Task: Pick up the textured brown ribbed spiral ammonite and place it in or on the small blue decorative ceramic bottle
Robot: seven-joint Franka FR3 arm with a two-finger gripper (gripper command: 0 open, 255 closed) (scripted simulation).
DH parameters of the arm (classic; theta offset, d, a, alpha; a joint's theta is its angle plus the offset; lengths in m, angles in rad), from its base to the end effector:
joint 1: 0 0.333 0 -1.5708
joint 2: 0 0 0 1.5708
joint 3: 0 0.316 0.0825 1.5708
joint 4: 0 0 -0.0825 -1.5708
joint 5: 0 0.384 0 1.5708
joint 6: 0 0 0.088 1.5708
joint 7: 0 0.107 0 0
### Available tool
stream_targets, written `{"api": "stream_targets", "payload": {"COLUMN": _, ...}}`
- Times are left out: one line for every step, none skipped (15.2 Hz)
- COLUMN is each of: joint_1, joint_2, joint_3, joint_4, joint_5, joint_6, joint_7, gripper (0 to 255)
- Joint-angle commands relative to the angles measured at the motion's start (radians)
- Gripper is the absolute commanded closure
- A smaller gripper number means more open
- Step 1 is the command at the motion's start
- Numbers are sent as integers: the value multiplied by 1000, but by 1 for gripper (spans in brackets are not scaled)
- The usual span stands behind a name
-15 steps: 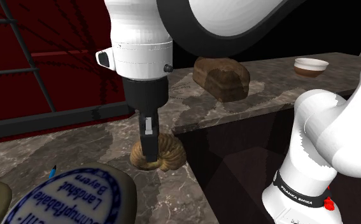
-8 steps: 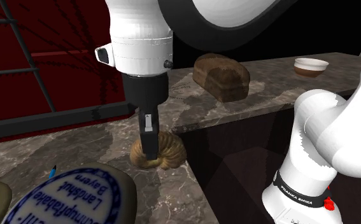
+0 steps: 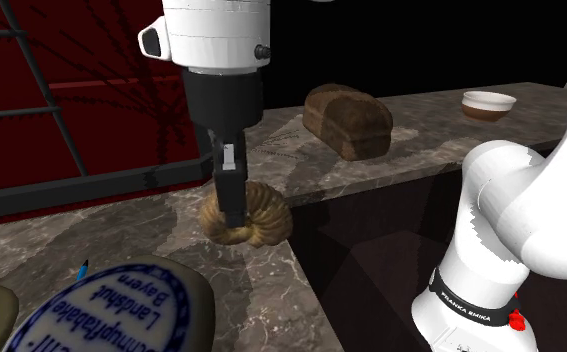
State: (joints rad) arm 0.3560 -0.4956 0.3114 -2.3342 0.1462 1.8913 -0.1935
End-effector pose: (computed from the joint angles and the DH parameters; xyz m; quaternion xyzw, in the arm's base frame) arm 0.3102 0.2738 0.5148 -0.9240 -0.3820 -0.0180 0.0006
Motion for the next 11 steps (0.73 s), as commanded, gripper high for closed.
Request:
{"api": "stream_targets", "payload": {"joint_1": -1, "joint_2": -2, "joint_3": -3, "joint_4": 27, "joint_5": -2, "joint_6": -29, "joint_7": 1, "gripper": 255}}
{"api": "stream_targets", "payload": {"joint_1": -1, "joint_2": -3, "joint_3": -4, "joint_4": 40, "joint_5": -3, "joint_6": -43, "joint_7": 1, "gripper": 255}}
{"api": "stream_targets", "payload": {"joint_1": -2, "joint_2": -3, "joint_3": -6, "joint_4": 53, "joint_5": -4, "joint_6": -56, "joint_7": 1, "gripper": 255}}
{"api": "stream_targets", "payload": {"joint_1": -3, "joint_2": -4, "joint_3": -7, "joint_4": 66, "joint_5": -5, "joint_6": -70, "joint_7": 2, "gripper": 255}}
{"api": "stream_targets", "payload": {"joint_1": -3, "joint_2": -4, "joint_3": -8, "joint_4": 80, "joint_5": -6, "joint_6": -83, "joint_7": 2, "gripper": 255}}
{"api": "stream_targets", "payload": {"joint_1": -4, "joint_2": -4, "joint_3": -10, "joint_4": 93, "joint_5": -7, "joint_6": -96, "joint_7": 2, "gripper": 255}}
{"api": "stream_targets", "payload": {"joint_1": -4, "joint_2": -3, "joint_3": -11, "joint_4": 107, "joint_5": -8, "joint_6": -110, "joint_7": 2, "gripper": 255}}
{"api": "stream_targets", "payload": {"joint_1": -5, "joint_2": -3, "joint_3": -12, "joint_4": 121, "joint_5": -9, "joint_6": -123, "joint_7": 3, "gripper": 255}}
{"api": "stream_targets", "payload": {"joint_1": -6, "joint_2": -2, "joint_3": -14, "joint_4": 135, "joint_5": -10, "joint_6": -136, "joint_7": 3, "gripper": 255}}
{"api": "stream_targets", "payload": {"joint_1": -6, "joint_2": -1, "joint_3": -15, "joint_4": 149, "joint_5": -11, "joint_6": -149, "joint_7": 4, "gripper": 255}}
{"api": "stream_targets", "payload": {"joint_1": -7, "joint_2": 1, "joint_3": -16, "joint_4": 163, "joint_5": -13, "joint_6": -162, "joint_7": 4, "gripper": 255}}
